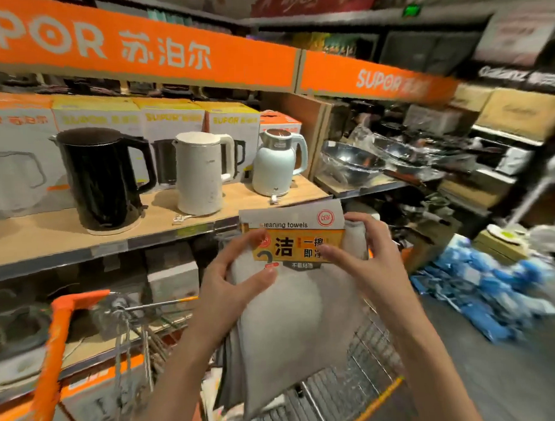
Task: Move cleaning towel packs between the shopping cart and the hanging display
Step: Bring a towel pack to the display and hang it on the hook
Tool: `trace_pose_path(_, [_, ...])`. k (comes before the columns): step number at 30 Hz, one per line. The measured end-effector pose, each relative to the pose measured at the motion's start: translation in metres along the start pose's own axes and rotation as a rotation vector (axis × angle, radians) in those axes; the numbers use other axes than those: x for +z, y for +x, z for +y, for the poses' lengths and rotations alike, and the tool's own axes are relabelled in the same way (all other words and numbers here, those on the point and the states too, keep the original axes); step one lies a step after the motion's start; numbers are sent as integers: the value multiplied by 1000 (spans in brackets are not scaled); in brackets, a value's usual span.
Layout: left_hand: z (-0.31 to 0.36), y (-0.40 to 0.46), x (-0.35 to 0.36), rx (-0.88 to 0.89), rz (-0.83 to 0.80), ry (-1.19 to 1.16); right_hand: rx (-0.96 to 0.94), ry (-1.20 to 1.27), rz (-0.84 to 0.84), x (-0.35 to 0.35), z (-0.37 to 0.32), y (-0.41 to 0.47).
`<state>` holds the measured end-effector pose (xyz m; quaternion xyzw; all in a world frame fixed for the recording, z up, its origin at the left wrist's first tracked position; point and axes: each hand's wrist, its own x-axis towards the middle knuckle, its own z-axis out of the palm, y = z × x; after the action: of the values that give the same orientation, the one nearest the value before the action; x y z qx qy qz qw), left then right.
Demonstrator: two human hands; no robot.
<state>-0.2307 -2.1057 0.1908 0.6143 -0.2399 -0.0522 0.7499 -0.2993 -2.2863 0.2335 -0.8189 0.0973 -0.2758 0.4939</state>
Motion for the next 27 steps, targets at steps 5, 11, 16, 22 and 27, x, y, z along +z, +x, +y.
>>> trace_pose_path(5, [-3, -28, 64, -105, -279, -116, 135, -4, 248, -70, 3, -72])
trace_pose_path(11, [4, -93, 154, -139, -604, -196, 269, -69, 550, -154, -7, -188])
trace_pose_path(16, [22, -190, 228, -102, -857, -226, 327, -211, 839, -208, -37, -322])
trace_pose_path(22, [46, -336, 276, -128, -1134, -316, 423, -263, 1125, -241, -91, -501])
trace_pose_path(27, [81, -465, 296, -123, -1348, -390, 445, -266, 1368, -242, -149, -641])
